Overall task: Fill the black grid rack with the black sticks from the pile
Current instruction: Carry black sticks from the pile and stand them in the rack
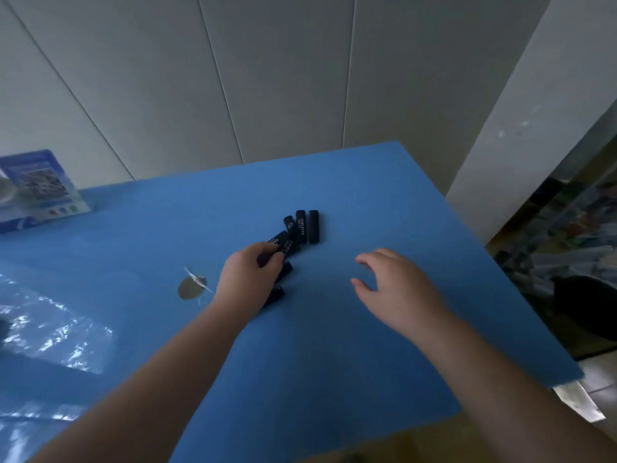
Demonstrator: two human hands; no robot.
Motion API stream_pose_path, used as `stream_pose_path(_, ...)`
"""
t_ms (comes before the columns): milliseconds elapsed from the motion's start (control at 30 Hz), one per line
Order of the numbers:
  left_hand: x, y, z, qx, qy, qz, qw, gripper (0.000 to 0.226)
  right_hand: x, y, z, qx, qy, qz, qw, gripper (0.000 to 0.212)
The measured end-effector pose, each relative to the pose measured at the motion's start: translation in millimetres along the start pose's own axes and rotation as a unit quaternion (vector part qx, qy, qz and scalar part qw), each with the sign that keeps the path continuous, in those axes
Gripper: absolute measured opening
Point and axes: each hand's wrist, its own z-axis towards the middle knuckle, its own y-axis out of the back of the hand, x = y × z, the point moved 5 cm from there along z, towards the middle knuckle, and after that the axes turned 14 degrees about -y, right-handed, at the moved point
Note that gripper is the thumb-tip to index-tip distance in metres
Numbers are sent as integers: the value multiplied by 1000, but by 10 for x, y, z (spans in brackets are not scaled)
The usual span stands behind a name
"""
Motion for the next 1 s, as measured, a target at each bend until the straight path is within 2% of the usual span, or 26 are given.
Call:
stream_pose_path(133, 97, 97, -41, -48, 96, -162, 981, 8, 217, -143, 254, 37, 7, 26, 999, 35)
stream_pose_path(267, 143, 166, -68, -50, 104, -219, 969, 14, 607, -257, 591, 52, 7, 67, 996, 28)
stream_pose_path(367, 150, 207, -107, -33, 95, -228, 969, 22, 919, -350, 836, 51, 1, 51, 997, 20)
stream_pose_path(467, 179, 266, -105, -30, 95, -230, 968, 23, 1106, -459, 1050, 32, -10, 7, 999, 26)
stream_pose_path(700, 247, 353, 2, -32, 98, -243, 964, 20, 1115, -591, 1244, 50, -48, -43, 997, 21)
stream_pose_path(767, 261, 364, 33, -31, 102, -236, 966, 18, 1077, -588, 1276, 75, -64, -16, 995, 23)
stream_pose_path(867, 276, 386, 70, -36, 112, -225, 967, 14, 992, -566, 1293, 114, -98, 34, 988, 16)
stream_pose_path(1000, 294, 412, 59, -33, 122, -273, 954, 5, 896, -409, 1169, 148, -126, 219, 956, 9)
